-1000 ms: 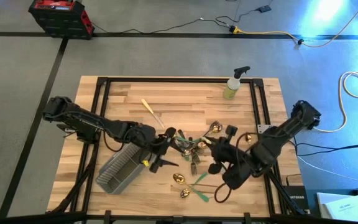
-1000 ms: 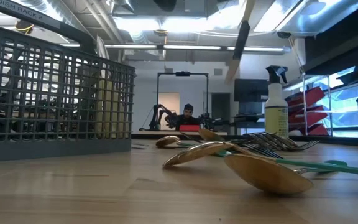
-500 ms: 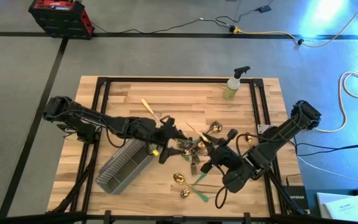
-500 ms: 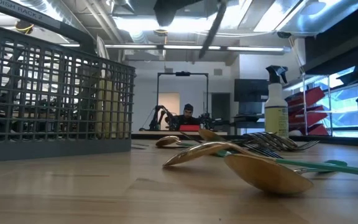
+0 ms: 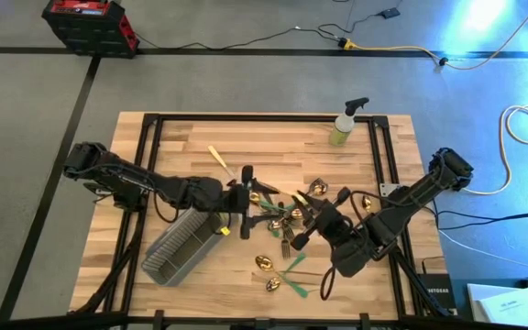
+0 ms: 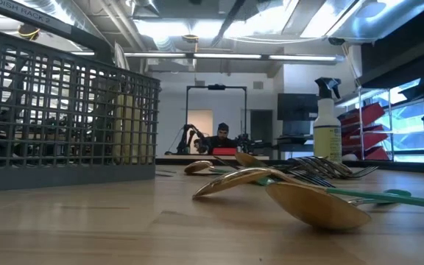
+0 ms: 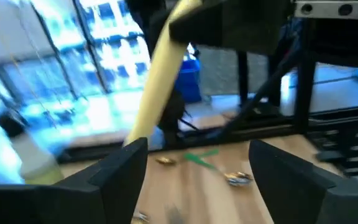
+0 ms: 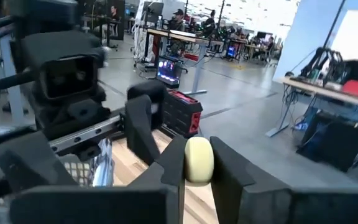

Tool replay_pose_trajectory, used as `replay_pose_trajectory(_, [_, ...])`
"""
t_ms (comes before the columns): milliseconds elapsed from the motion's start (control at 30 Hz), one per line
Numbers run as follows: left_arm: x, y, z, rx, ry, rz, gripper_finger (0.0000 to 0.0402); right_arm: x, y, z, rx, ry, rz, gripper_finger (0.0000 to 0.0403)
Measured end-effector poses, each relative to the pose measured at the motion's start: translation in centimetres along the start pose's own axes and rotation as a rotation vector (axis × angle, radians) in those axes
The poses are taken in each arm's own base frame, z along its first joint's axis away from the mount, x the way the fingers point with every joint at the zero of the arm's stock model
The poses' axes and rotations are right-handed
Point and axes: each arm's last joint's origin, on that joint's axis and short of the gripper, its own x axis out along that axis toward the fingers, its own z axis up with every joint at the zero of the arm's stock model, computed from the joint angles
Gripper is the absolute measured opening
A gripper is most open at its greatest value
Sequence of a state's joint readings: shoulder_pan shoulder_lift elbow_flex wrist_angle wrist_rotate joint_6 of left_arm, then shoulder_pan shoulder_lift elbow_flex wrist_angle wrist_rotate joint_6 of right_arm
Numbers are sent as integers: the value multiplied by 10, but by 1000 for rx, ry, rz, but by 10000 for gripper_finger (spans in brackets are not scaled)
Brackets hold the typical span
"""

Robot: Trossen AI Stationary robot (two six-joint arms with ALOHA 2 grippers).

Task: Sort silverware
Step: Put the table knife into the silverware tray

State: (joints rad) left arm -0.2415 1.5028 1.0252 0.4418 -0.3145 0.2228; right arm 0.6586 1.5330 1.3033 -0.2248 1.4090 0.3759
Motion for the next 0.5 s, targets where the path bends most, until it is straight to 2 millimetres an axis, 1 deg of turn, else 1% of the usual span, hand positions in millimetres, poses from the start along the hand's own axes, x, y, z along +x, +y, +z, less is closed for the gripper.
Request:
replay_pose_trajectory(100, [-2,-2,3,121,3,84,264,0,0,0,17,2,5,34])
replay_pose_trajectory(200, [-2,0,2,193,31,145,264,0,1,-1,9,5,13,26])
replay_pose_trajectory(400, [-1,3,1,324,34,139,264,2,1,-1,25,13,25,26])
replay_pose_trajectory(500, [0,4,2,343,17,112,264,5,2,1,45,15,34,26])
